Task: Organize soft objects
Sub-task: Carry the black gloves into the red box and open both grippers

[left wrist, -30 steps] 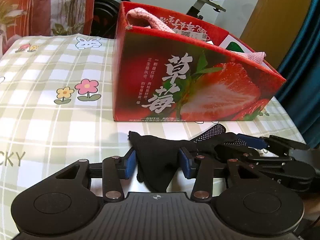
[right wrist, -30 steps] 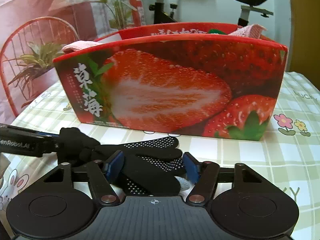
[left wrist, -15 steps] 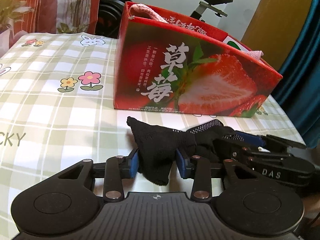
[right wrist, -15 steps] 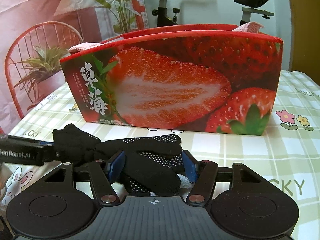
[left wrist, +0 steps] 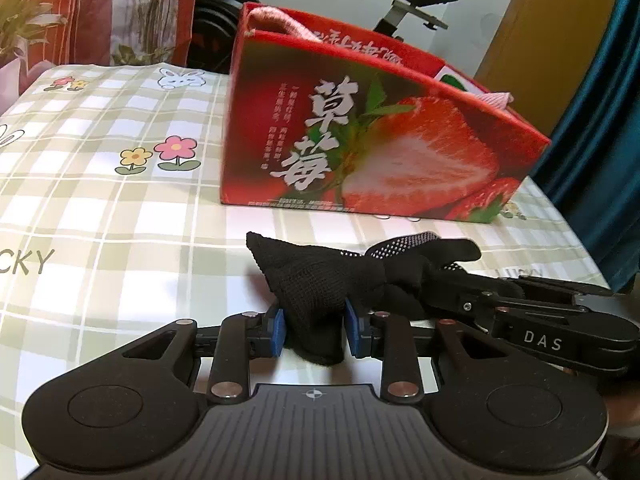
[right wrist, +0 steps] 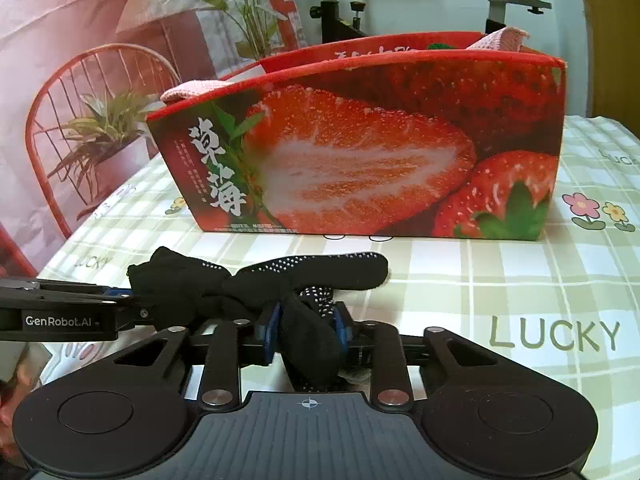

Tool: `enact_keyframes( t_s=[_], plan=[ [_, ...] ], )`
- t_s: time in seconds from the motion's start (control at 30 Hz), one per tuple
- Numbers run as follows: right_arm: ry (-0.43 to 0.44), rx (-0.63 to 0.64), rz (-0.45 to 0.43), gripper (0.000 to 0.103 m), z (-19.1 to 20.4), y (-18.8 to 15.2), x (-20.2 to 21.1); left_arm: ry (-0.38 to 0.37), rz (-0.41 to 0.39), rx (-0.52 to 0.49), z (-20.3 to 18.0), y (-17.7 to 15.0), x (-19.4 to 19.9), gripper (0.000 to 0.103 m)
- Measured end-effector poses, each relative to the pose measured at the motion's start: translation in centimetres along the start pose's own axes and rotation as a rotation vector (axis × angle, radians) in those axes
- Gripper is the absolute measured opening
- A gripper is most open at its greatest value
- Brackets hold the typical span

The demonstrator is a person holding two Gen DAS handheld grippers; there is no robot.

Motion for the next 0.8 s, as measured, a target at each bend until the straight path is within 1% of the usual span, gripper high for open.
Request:
enact_keyframes(
  t_s=[0.13, 0.3, 0.57, 0.67, 0.8],
  plan=[
    [0.011, -0.001, -0.036, 0.021, 0.4, 0.6, 1.4, -0.005, -0.037, -0.019, -0.5, 0.7, 1.2, 0.031],
    [0.028, 0.029, -0.126, 0.021, 1.4, 2.7, 4.0, -0.019, -0.103, -0.035, -1.2, 2.5, 3.2, 0.031],
    [0.051, 0.117, -0.247, 0.021, 2.9, 8.6, 7.4, -0.022, -0.221, -0.1, -2.6, 7.7, 6.7, 0.032],
    [0.051, 0.13, -0.272, 0.021, 2.9, 11.3, 7.8, -0.018, -0.244, -0.126, -3.0, 10.0, 6.9, 0.032],
    [0.029, 0.176, -0.297, 0.021, 2.8, 14.8, 7.1, -0.03, -0.25, -0.114, -3.0, 12.7, 6.1, 0.034]
  ],
)
Point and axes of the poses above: each gripper's, at about its wrist camera, not at the fingertips, and x roughly against the way its jaws point, z to its left, y to its top, the point moved 6 cm from there along -x, roughly the way its jaws point, and after that the axes turned 7 degrees about -x, right-handed, at the moved point
